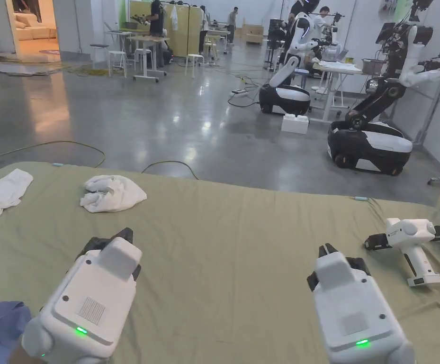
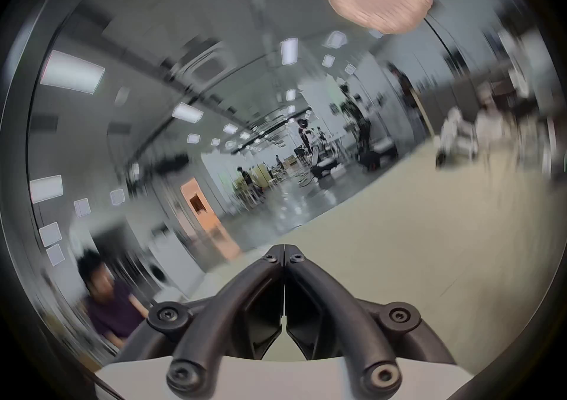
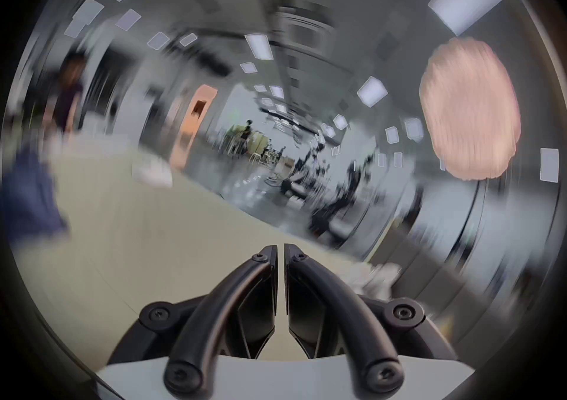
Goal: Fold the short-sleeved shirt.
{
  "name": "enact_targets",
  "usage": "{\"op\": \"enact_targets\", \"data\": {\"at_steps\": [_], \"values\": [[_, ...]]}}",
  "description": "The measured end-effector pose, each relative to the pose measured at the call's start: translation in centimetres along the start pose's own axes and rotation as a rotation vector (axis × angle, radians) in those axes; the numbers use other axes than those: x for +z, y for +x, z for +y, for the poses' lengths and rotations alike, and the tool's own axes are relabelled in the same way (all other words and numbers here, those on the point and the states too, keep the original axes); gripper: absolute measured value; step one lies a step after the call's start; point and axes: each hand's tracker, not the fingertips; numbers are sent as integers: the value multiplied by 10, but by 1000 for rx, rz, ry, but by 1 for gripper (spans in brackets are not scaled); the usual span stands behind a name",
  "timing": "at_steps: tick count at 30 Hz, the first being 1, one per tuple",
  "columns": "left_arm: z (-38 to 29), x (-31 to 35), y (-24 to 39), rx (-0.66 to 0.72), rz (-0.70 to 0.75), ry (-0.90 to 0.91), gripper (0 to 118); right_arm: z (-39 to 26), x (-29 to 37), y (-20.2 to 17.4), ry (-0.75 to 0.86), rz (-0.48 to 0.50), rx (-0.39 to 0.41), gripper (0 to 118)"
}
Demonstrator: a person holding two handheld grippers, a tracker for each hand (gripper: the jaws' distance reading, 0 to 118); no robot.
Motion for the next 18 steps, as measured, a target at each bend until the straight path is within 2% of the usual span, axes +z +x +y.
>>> {"op": "enact_targets", "data": {"at_steps": [1, 3, 4, 6, 8, 9, 11, 13, 15, 18], "values": [[0, -1, 2, -101, 9, -11, 0, 0, 1, -9, 16, -24, 153, 3], [-3, -3, 7, -273, 25, -28, 0, -5, 4, -17, 62, -50, 339, 3], [-5, -4, 10, -340, 22, -33, 0, -6, 5, -18, 72, -45, 372, 3], [-12, -3, 17, -454, 31, -20, 0, -4, 10, -19, 68, -26, 347, 3], [-15, -2, 16, -424, 12, -16, 0, -4, 13, -21, 59, -11, 330, 3], [-13, -1, 15, -347, -8, -14, 0, 0, 17, -18, 51, -3, 280, 3], [-13, -1, 10, -121, -36, -15, 0, 3, 18, -16, 22, 19, 123, 3], [-11, -2, 2, 112, -40, -68, 0, -5, 8, -9, -38, 68, -109, 3], [-10, -3, -4, 328, -36, -84, 0, -8, 5, -4, -89, 76, -337, 3], [-20, -5, -12, 708, -82, -67, 0, -17, 2, 0, -118, 79, -608, 3]]}}
